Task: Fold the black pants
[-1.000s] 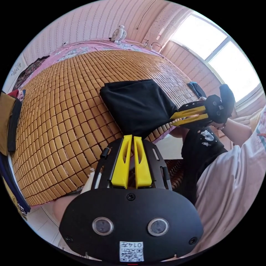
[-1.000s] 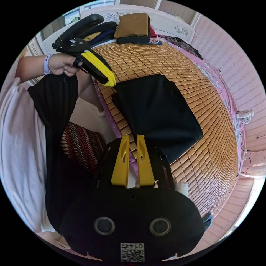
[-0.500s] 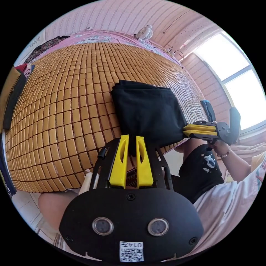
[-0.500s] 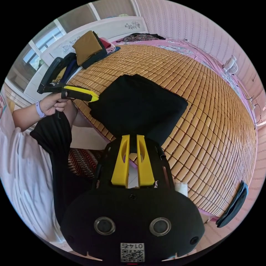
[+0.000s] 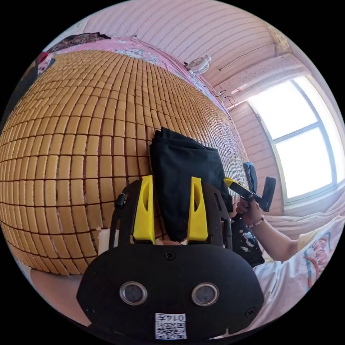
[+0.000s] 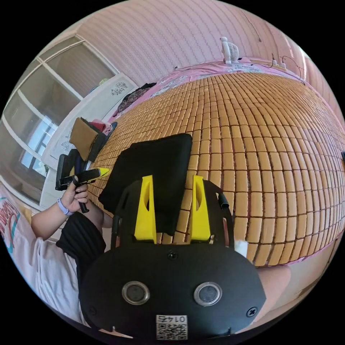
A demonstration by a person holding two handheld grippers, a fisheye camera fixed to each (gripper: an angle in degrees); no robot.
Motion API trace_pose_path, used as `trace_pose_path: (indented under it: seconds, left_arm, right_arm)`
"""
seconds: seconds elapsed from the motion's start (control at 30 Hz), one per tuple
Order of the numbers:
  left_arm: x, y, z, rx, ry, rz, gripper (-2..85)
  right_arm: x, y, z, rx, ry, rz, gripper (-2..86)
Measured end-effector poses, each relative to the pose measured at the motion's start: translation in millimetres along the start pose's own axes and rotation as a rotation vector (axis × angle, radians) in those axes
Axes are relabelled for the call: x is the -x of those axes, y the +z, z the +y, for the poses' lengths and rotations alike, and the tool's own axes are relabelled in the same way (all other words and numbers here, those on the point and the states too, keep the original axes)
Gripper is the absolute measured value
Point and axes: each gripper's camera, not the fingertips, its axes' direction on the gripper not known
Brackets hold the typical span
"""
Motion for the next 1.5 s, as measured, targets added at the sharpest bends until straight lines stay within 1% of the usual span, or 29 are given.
trace_pose_path:
  seconds: [0.1, 0.13, 0.17, 0.23, 0.27, 0.3, 0.33, 0.37, 0.43, 0.53, 0.7, 0.77, 0.93, 1.0, 1.1, 1.17, 1.2, 1.27, 1.3, 1.33, 1.4, 1.43, 1.5]
  left_arm:
    - [-5.2, 13.1, 2.4, 0.014, 0.008, -0.030, 10.8]
    - [-6.5, 18.3, 1.3, 0.050, 0.028, -0.036, 9.3]
    - [-3.5, 23.9, -1.0, 0.105, 0.034, -0.004, 7.6]
    - [7.8, 28.6, -3.7, 0.149, -0.030, 0.086, 6.2]
    - [10.6, 29.7, -2.5, 0.141, -0.051, 0.110, 5.8]
    - [10.0, 29.9, -1.2, 0.130, -0.055, 0.113, 5.6]
    - [5.1, 31.2, 2.0, 0.112, -0.052, 0.107, 5.3]
    - [-2.7, 34.7, 5.2, 0.103, -0.044, 0.118, 5.2]
    - [-17.7, 42.4, 10.6, 0.076, -0.045, 0.162, 5.1]
    - [-49.7, 57.7, 16.8, 0.019, -0.041, 0.263, 5.0]
    - [-127.7, 85.3, 7.5, -0.012, 0.095, 0.307, 5.0]
    - [-171.9, 106.8, -1.4, 0.003, 0.162, 0.350, 5.0]
    - [-264.0, 161.2, -16.3, 0.037, 0.256, 0.438, 5.0]
    - [-299.0, 180.0, -20.0, 0.039, 0.303, 0.448, 5.1]
    - [-353.7, 202.5, -22.5, -0.022, 0.362, 0.487, 5.2]
    - [-394.4, 220.2, -24.6, -0.062, 0.366, 0.516, 6.1]
    - [-403.4, 226.7, -25.9, -0.052, 0.358, 0.528, 6.4]
    - [-425.6, 259.1, -32.2, 0.040, 0.306, 0.576, 8.5]
    - [-427.0, 267.1, -32.7, 0.058, 0.292, 0.576, 8.6]
    - [-423.6, 280.9, -31.5, 0.081, 0.262, 0.551, 8.2]
    - [-402.9, 294.2, -25.7, 0.138, 0.164, 0.490, 7.3]
    - [-383.6, 293.0, -18.9, 0.154, 0.127, 0.506, 6.9]
    - [-355.6, 278.2, -8.2, 0.160, 0.163, 0.524, 5.3]
  right_arm:
    - [11.2, -0.2, 2.1, 0.030, -0.039, 0.073, 10.1]
    - [15.3, -1.8, -1.0, 0.073, -0.054, 0.104, 9.1]
    - [17.1, -3.5, -3.0, 0.097, -0.060, 0.111, 8.0]
    - [25.3, -22.4, -10.5, 0.116, -0.094, -0.002, 4.8]
    - [28.5, -28.7, -12.0, 0.110, -0.106, -0.034, 4.3]
    - [38.2, -42.6, -14.5, 0.095, -0.136, -0.081, 3.8]
    - [53.8, -57.5, -16.2, 0.078, -0.195, -0.081, 3.4]
    - [63.5, -64.8, -16.8, 0.074, -0.239, -0.066, 3.2]
    - [100.7, -92.6, -16.9, 0.074, -0.421, 0.040, 2.8]
    - [119.3, -133.9, -15.4, 0.054, -0.560, 0.115, 2.5]
    - [91.6, -216.7, -9.7, 0.011, -0.621, 0.204, 2.3]
    - [67.4, -250.1, -7.9, -0.004, -0.602, 0.248, 2.3]
    - [-21.1, -344.4, -7.2, -0.030, -0.495, 0.337, 2.4]
    - [-47.1, -372.1, -6.7, -0.038, -0.477, 0.363, 2.4]
    - [-88.1, -419.7, 1.2, -0.093, -0.489, 0.423, 2.7]
    - [-121.2, -448.1, 6.6, -0.121, -0.446, 0.477, 3.1]
    - [-150.5, -463.0, 10.1, -0.129, -0.379, 0.516, 3.6]
    - [-208.2, -473.4, 16.2, -0.128, -0.194, 0.573, 4.6]
    - [-251.1, -469.8, 25.1, -0.123, -0.041, 0.609, 6.3]
    - [-291.5, -456.7, 40.0, -0.086, 0.129, 0.651, 8.8]
    - [-325.1, -430.0, 76.5, -0.093, 0.314, 0.685, 11.9]
    - [-328.3, -409.8, 104.2, -0.142, 0.345, 0.652, 13.0]
    - [-320.9, -374.4, 144.5, -0.174, 0.346, 0.606, 13.9]
